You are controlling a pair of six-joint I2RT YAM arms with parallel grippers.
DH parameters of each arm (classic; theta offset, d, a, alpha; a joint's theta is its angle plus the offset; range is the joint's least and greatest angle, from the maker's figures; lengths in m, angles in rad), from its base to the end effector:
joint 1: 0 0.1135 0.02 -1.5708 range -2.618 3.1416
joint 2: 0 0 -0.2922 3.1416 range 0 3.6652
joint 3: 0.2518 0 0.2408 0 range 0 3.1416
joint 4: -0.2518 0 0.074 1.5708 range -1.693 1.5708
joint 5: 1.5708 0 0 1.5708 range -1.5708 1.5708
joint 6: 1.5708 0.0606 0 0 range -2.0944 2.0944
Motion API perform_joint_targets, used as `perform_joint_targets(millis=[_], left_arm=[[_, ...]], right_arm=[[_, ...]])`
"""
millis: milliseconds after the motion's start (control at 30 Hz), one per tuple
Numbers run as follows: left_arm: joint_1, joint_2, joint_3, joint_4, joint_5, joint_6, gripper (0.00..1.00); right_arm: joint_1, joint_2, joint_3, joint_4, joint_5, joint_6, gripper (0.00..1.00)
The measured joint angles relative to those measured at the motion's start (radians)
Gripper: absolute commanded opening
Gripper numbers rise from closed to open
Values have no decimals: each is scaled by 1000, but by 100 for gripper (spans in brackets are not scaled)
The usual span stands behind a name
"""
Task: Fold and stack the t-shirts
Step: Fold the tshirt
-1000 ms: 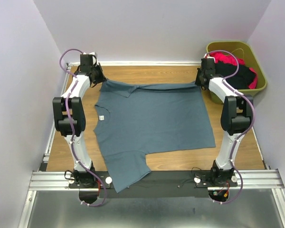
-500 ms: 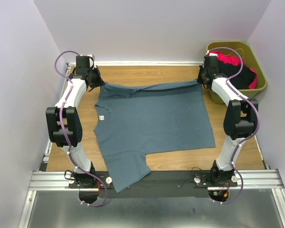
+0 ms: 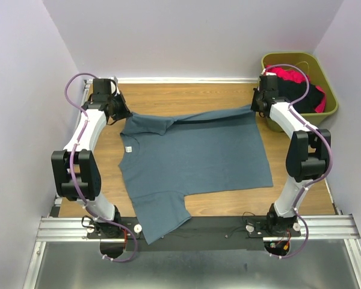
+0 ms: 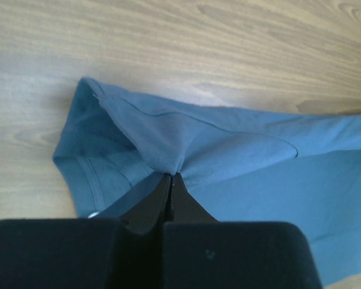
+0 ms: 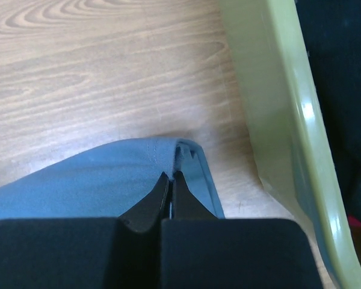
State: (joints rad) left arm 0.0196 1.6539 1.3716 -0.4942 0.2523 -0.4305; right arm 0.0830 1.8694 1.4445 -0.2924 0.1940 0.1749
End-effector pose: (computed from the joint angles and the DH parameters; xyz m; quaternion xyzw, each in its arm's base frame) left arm 0.3798 -0.0077 0.3044 -0.1567 0.9026 -0.1919 0.3520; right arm 0.4432 0.0251 0.2636 0.0817 0.9032 -0.0345 0.4199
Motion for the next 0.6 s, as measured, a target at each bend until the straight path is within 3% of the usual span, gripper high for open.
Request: perform_joint_targets(millis=[600], left_arm=[[0,-125,-239,3,27,-28,0]], right_arm=[[0,-67,-113,-100,59,100,1]])
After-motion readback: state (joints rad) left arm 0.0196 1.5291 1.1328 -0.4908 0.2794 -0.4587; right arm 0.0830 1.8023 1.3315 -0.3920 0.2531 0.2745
